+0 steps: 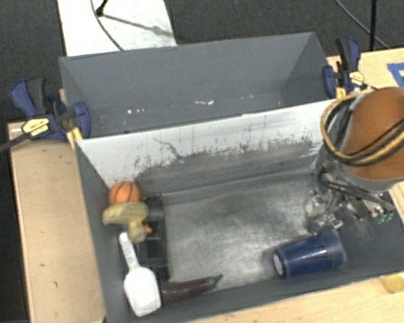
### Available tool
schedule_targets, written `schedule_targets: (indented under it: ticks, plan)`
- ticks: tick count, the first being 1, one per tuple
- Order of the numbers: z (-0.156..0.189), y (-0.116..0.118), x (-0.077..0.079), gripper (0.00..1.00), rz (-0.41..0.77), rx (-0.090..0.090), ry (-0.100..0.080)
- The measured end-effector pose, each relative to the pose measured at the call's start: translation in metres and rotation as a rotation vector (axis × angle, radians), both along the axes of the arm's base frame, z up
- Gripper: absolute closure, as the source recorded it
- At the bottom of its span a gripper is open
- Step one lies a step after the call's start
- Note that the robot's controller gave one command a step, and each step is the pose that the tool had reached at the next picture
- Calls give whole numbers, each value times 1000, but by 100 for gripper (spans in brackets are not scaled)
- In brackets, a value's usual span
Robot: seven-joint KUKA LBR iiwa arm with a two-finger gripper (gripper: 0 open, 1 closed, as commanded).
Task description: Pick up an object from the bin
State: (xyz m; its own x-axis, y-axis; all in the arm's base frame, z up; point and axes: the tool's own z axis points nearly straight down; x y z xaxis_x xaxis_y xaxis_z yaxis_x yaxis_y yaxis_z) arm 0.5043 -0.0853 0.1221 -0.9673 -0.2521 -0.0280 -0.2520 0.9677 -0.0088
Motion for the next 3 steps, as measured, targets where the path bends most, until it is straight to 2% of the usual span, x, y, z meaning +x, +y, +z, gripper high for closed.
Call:
schedule_targets:
  ticks: [1,2,3]
  plan:
    - [6,2,9,0,2,2,-37]
    - [6,2,9,0,2,2,-37]
    - [33,1,9,0,82,1,0]
